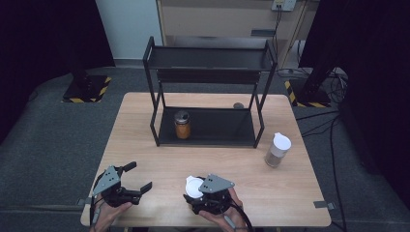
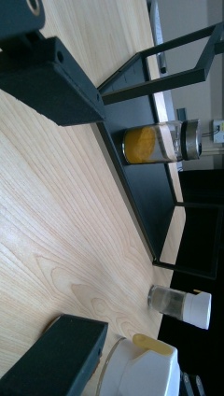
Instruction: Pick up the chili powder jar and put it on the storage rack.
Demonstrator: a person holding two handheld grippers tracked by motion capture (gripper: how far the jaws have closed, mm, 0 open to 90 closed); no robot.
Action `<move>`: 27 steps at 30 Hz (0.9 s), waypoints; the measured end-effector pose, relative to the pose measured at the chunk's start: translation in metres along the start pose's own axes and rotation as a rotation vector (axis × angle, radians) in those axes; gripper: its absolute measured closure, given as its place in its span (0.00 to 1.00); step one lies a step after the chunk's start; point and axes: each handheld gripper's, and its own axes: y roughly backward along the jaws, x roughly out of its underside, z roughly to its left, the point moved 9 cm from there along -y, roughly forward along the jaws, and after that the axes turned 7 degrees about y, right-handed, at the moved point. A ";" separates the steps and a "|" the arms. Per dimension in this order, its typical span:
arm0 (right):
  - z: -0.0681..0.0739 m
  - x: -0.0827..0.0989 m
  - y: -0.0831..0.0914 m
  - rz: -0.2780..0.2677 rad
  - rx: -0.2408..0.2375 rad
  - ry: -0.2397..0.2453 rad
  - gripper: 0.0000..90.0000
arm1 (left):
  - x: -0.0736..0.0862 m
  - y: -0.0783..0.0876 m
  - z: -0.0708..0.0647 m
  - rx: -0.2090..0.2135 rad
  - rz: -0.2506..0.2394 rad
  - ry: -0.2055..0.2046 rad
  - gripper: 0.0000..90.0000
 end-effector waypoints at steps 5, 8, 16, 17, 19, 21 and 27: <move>-0.001 -0.002 0.001 0.008 -0.003 -0.004 0.34 | 0.000 0.000 0.000 0.001 -0.001 0.001 0.01; -0.003 -0.004 0.003 0.001 0.001 -0.003 0.34 | 0.000 0.000 0.000 0.002 -0.001 0.002 0.01; -0.018 -0.019 0.014 -0.015 0.005 -0.013 0.34 | 0.000 0.000 0.000 0.005 0.001 0.002 0.01; -0.020 -0.020 0.016 -0.018 0.008 -0.016 0.34 | 0.000 0.000 0.000 0.005 0.001 0.003 0.01; -0.024 -0.024 0.019 -0.022 0.019 -0.010 0.34 | 0.000 0.000 0.001 0.005 0.001 0.003 0.01; -0.028 -0.028 0.021 -0.026 0.026 -0.008 0.34 | 0.000 0.000 0.001 0.006 0.001 0.004 0.01; -0.042 -0.039 0.030 -0.038 0.038 -0.016 0.34 | 0.000 -0.001 0.001 0.011 0.005 0.006 0.01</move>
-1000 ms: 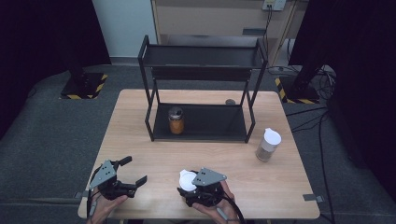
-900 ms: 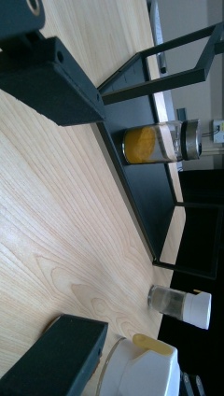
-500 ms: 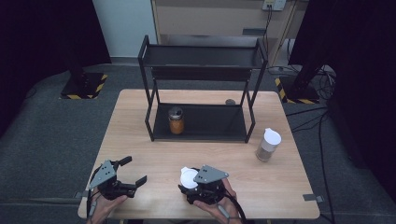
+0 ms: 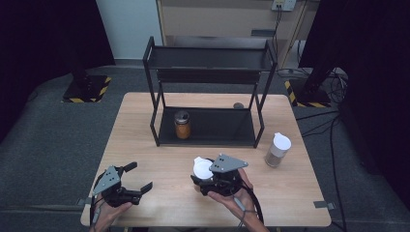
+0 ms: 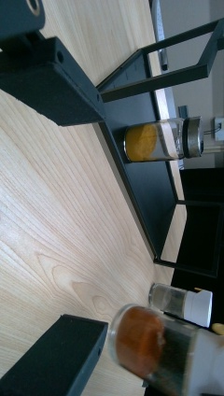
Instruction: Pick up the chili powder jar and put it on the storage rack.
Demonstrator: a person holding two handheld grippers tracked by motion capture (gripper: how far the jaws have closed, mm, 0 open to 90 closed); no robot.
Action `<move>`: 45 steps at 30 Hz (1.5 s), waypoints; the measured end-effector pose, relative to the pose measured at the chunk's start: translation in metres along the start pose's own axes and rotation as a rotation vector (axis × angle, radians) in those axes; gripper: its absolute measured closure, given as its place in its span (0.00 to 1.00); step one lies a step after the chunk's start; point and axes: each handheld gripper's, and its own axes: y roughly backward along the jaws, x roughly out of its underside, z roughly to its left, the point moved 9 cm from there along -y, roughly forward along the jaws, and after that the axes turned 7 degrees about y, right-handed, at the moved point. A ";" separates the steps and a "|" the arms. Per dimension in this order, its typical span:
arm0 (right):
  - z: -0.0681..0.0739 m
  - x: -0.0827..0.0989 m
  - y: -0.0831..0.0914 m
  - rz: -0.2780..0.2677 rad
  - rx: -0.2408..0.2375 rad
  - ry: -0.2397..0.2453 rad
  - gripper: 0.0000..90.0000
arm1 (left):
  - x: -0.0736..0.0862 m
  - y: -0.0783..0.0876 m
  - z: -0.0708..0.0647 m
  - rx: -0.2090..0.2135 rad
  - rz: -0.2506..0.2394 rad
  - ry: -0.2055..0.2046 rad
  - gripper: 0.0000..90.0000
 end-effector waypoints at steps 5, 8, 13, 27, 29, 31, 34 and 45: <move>-0.011 -0.011 0.004 -0.010 0.003 -0.004 0.34 | 0.000 0.000 0.000 0.002 0.003 -0.001 0.01; -0.017 -0.019 0.005 -0.013 0.008 -0.005 0.34 | 0.000 -0.001 0.000 0.003 0.005 0.002 0.01; -0.026 -0.029 0.006 -0.014 0.018 -0.009 0.34 | 0.000 -0.001 0.000 0.006 0.008 0.003 0.01; -0.054 -0.056 0.009 -0.027 0.063 -0.015 0.34 | 0.001 -0.002 0.000 0.010 0.012 0.003 0.01; -0.058 -0.059 0.008 -0.026 0.074 -0.014 0.34 | 0.001 -0.002 0.000 0.011 0.012 0.004 0.01; -0.061 -0.061 0.007 -0.028 0.080 -0.019 0.34 | 0.001 -0.002 0.000 0.011 0.014 0.005 0.01; -0.067 -0.064 0.004 -0.026 0.091 -0.021 0.34 | 0.001 -0.002 0.000 0.011 0.013 0.004 0.01; -0.087 -0.071 -0.010 -0.009 0.122 -0.038 0.34 | 0.001 -0.003 0.000 0.013 0.016 0.004 0.01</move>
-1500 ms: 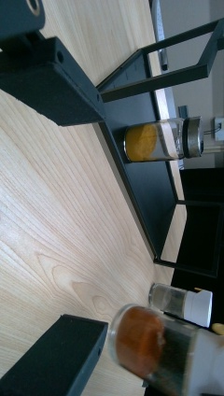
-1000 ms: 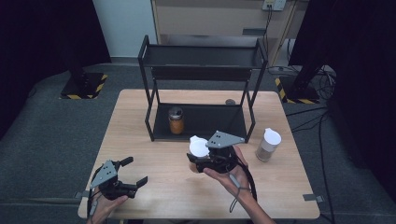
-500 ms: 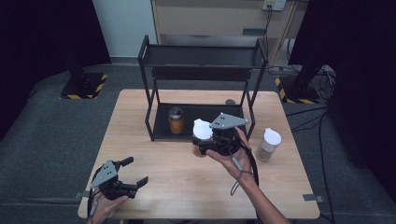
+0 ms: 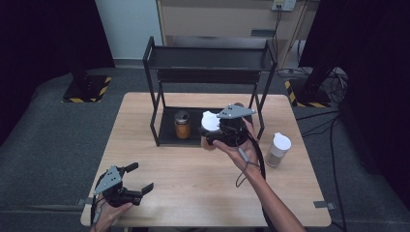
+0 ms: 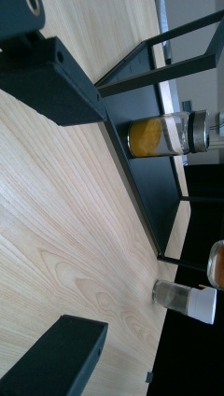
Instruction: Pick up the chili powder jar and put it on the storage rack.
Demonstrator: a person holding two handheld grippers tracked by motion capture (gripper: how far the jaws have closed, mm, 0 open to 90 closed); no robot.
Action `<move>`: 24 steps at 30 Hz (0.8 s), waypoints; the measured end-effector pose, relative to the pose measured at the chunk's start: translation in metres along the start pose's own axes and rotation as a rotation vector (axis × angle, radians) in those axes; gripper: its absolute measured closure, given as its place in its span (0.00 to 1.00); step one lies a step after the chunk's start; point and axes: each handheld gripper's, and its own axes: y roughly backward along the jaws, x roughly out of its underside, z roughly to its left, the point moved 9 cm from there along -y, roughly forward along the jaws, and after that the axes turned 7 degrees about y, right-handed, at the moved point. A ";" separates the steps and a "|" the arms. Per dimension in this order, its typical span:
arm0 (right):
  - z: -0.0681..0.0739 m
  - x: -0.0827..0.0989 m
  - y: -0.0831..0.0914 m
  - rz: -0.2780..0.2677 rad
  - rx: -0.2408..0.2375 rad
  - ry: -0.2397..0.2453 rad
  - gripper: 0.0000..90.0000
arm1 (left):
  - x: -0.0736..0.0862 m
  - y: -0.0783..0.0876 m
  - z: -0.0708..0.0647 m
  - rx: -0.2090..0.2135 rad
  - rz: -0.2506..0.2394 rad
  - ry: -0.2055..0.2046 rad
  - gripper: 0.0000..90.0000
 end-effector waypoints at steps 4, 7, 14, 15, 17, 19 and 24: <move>-0.005 -0.004 -0.007 0.006 0.014 0.000 0.34 | 0.000 0.000 0.000 0.001 0.002 -0.001 0.01; -0.010 -0.006 -0.012 0.009 0.024 -0.004 0.34 | 0.000 0.000 0.000 0.001 0.003 -0.001 0.01; -0.023 -0.010 -0.027 0.031 0.043 -0.012 0.34 | 0.000 0.000 0.000 0.001 0.002 0.000 0.01; -0.024 -0.011 -0.029 0.034 0.046 -0.014 0.34 | 0.000 0.000 0.000 0.001 0.002 -0.001 0.01; -0.027 -0.012 -0.033 0.036 0.051 -0.016 0.34 | 0.000 0.000 0.000 0.002 0.004 -0.001 0.01; -0.030 -0.012 -0.037 0.035 0.054 -0.016 0.34 | 0.000 0.000 0.000 0.002 0.002 -0.001 0.01; -0.037 -0.013 -0.048 0.045 0.061 -0.025 0.34 | 0.000 0.000 0.000 0.003 0.001 0.000 0.01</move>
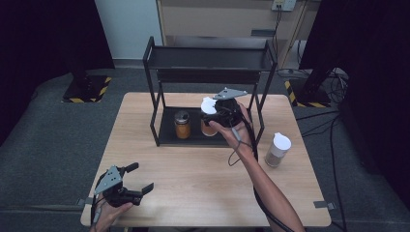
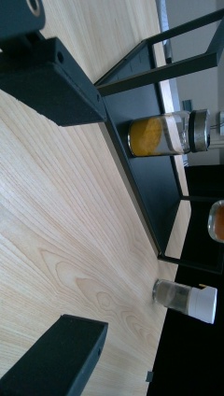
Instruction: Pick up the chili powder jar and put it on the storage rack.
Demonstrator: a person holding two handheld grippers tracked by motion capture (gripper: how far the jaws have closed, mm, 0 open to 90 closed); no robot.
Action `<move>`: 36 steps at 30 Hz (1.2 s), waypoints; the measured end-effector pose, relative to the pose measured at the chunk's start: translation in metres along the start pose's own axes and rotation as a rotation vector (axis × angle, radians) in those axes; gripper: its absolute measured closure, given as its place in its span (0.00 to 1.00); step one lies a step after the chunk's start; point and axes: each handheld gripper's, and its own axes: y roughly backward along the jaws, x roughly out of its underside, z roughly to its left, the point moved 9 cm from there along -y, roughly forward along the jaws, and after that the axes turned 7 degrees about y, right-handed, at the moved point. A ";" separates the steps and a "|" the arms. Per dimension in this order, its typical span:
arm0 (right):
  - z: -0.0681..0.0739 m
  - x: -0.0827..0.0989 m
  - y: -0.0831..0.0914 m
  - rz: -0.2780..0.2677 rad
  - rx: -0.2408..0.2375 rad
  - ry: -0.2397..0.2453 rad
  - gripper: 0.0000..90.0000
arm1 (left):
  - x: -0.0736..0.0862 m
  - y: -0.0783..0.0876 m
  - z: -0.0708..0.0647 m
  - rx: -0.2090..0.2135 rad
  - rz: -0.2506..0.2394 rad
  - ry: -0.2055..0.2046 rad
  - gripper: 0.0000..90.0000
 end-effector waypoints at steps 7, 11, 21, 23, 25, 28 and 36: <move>-0.010 0.005 -0.019 0.012 0.012 -0.024 0.34 | 0.000 0.000 0.000 0.001 0.000 -0.002 0.01; -0.014 0.010 -0.031 0.019 0.021 -0.027 0.34 | -0.001 0.000 0.000 0.003 0.001 -0.006 0.01; -0.026 0.022 -0.054 0.030 0.033 -0.062 0.34 | -0.001 -0.001 -0.001 0.004 0.003 -0.014 0.02; -0.028 0.025 -0.057 0.025 0.035 -0.075 0.34 | -0.001 -0.001 -0.001 0.004 0.006 -0.017 0.02; -0.030 0.026 -0.061 0.032 0.040 -0.085 0.34 | -0.001 -0.001 -0.001 0.005 0.005 -0.016 0.01; -0.032 0.029 -0.066 0.035 0.049 -0.083 0.34 | -0.001 -0.001 -0.001 0.004 0.005 -0.017 0.01; -0.034 0.042 -0.080 0.048 0.054 -0.099 0.34 | -0.001 -0.001 -0.001 0.006 0.005 -0.021 0.01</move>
